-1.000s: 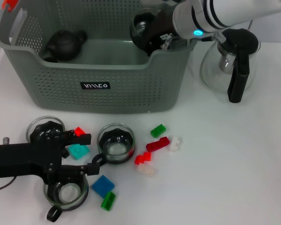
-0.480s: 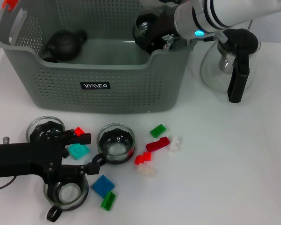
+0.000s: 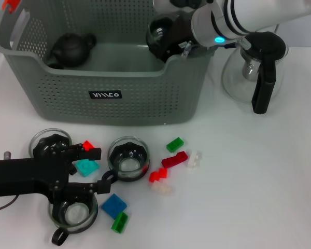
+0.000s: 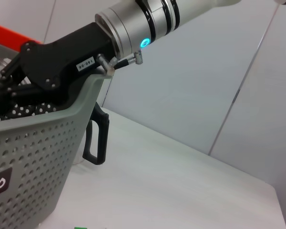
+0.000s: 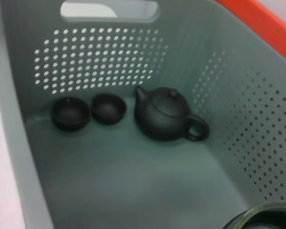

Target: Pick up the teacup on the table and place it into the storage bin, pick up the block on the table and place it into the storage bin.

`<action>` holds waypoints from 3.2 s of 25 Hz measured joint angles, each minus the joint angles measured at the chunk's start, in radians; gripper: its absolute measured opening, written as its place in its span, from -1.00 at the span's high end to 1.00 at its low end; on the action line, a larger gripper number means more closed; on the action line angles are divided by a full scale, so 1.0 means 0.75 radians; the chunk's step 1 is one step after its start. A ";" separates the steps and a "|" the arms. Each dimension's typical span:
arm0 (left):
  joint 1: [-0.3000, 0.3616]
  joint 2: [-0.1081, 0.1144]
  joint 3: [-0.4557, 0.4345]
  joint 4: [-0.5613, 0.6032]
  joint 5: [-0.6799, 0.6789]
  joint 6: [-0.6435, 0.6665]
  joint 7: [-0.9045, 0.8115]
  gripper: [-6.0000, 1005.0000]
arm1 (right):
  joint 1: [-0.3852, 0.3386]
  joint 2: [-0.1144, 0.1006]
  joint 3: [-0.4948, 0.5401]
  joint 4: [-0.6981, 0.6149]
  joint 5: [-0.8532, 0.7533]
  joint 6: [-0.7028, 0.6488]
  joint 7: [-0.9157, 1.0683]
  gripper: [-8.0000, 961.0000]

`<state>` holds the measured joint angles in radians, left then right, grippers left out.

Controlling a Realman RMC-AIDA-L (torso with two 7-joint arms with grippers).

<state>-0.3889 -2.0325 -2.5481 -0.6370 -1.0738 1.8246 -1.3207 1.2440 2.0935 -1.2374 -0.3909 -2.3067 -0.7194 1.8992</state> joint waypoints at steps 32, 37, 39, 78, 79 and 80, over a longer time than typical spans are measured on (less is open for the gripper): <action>0.006 0.002 -0.008 0.011 0.002 -0.017 0.000 -0.80 | -0.199 0.005 -0.003 -0.380 0.118 -0.072 0.029 -0.05; 0.008 0.005 -0.010 0.011 0.000 -0.017 0.000 -0.80 | -0.357 0.002 -0.004 -0.637 0.274 -0.154 0.005 -0.38; 0.009 0.006 -0.010 0.011 -0.003 -0.016 0.000 -0.80 | -0.427 0.003 -0.011 -0.740 0.333 -0.215 -0.012 -0.38; 0.061 0.027 -0.020 0.007 0.057 -0.015 0.019 -0.81 | -0.350 0.010 -0.337 -0.714 0.166 -0.979 -0.048 -0.69; 0.060 0.026 -0.020 0.008 0.057 -0.015 0.019 -0.81 | -0.335 0.011 -0.353 -0.693 0.166 -0.963 -0.048 -0.68; 0.060 0.026 -0.020 0.008 0.057 -0.015 0.019 -0.81 | -0.318 0.012 -0.374 -0.667 0.166 -0.944 -0.049 -0.68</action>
<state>-0.3441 -2.0131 -2.5631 -0.6311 -1.0308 1.8132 -1.3065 1.0053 2.1025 -1.5182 -0.8911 -2.1822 -1.4273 1.8625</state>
